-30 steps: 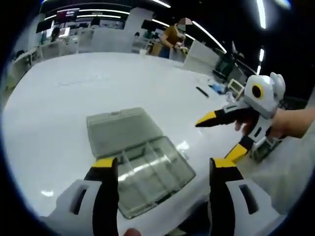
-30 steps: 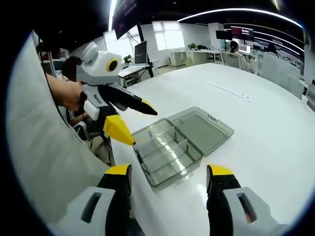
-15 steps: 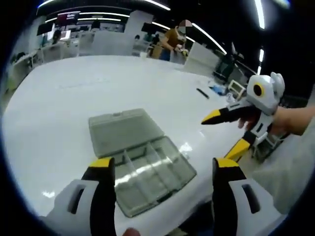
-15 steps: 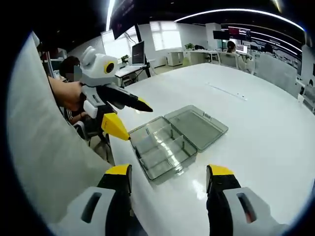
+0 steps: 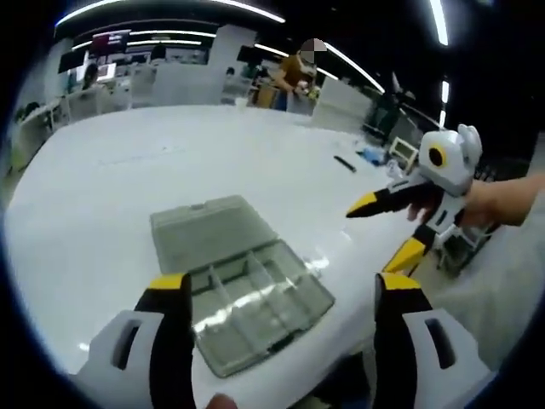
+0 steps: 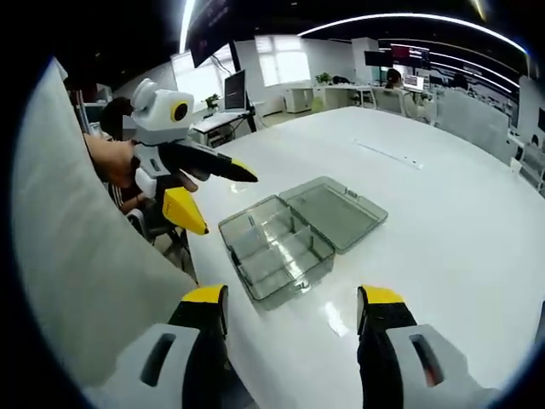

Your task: Insert the divider into the dual guide fixture by aligning both edges with the guide slots and pushing it downward to the bottom, including one-sided entry, uneven engagement, binding, and posture correction.

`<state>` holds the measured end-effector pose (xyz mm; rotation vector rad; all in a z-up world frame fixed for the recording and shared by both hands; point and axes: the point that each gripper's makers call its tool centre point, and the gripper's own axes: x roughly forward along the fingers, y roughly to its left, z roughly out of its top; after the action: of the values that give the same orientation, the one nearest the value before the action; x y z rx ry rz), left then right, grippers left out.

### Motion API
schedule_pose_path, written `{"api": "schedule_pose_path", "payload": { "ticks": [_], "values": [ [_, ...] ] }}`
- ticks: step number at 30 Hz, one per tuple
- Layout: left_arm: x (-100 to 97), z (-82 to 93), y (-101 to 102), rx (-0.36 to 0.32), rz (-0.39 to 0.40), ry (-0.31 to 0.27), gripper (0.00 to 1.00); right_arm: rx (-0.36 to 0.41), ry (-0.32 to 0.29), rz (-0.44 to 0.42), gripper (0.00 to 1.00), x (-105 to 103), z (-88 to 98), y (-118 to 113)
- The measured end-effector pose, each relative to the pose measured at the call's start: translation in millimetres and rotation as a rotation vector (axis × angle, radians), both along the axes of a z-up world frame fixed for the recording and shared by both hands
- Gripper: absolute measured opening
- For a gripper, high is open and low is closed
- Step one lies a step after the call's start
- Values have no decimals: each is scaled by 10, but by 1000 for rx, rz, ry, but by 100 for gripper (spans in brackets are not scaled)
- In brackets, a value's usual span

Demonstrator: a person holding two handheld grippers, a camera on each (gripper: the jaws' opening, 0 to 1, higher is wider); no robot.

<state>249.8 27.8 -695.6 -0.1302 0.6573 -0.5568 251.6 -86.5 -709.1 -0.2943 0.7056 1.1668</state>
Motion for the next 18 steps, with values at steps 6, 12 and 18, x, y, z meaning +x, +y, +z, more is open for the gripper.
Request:
{"api": "schedule_pose_path", "payload": {
  "ticks": [6,12,18],
  "values": [
    [5,54,-55,1,-25,-30,91,-9,3,-7,59,21,-19,-75],
    [-13,38,-54,7,-26,-31,91,-29,1,-14,58,43,-52,-187],
    [-17,74,-111,17,-52,-67,93,-49,-4,-23,58,103,-95,-312]
  ]
}}
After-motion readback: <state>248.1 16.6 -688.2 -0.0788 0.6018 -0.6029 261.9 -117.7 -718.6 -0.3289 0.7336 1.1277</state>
